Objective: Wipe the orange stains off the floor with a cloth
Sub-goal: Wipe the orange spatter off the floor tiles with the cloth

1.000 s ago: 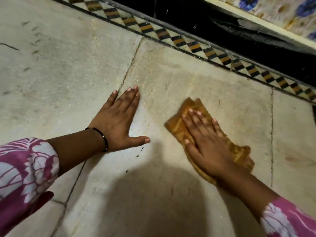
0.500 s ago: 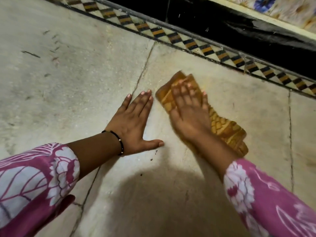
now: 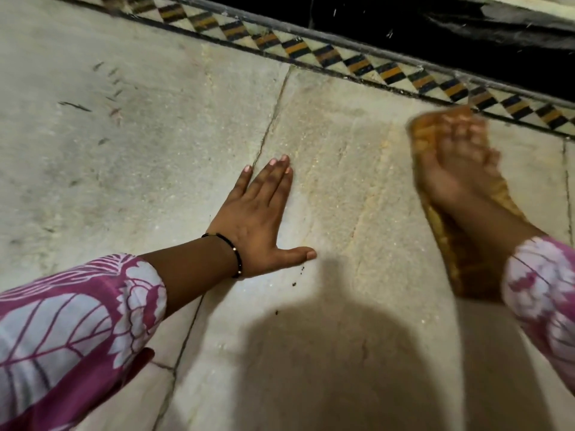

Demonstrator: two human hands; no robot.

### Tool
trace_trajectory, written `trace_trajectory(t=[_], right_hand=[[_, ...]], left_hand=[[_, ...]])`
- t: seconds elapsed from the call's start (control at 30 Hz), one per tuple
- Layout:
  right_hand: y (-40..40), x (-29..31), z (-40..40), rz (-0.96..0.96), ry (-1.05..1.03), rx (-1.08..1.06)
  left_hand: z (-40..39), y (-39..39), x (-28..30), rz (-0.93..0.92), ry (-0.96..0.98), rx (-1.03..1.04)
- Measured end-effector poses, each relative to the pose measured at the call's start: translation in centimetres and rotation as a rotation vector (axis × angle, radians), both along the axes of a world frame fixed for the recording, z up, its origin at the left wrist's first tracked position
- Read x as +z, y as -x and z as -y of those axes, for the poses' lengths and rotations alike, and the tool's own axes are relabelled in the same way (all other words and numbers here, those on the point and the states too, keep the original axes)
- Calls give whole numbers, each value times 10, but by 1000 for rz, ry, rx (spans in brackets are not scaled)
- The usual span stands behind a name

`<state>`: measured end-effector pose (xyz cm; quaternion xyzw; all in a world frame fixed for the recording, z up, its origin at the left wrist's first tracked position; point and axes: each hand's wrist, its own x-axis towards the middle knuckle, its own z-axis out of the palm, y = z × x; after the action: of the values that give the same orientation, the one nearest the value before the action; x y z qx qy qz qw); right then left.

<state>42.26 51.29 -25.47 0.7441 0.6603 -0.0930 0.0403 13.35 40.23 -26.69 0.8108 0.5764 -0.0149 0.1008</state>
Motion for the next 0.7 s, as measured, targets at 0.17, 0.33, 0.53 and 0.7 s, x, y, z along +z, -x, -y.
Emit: trace_trajectory(t=[0.17, 0.33, 0.53, 0.7], right_hand=[[66, 1, 19, 17, -4, 494], [39, 0, 75, -14, -5, 603], [-69, 4, 120, -19, 28, 238], [-77, 1, 56, -1, -41, -68]], left_hand=[[0, 0, -1, -15, -13, -1], [-1, 0, -1, -26, -8, -6], [0, -2, -2, -31, -11, -6], [-1, -1, -4, -29, -20, -4]])
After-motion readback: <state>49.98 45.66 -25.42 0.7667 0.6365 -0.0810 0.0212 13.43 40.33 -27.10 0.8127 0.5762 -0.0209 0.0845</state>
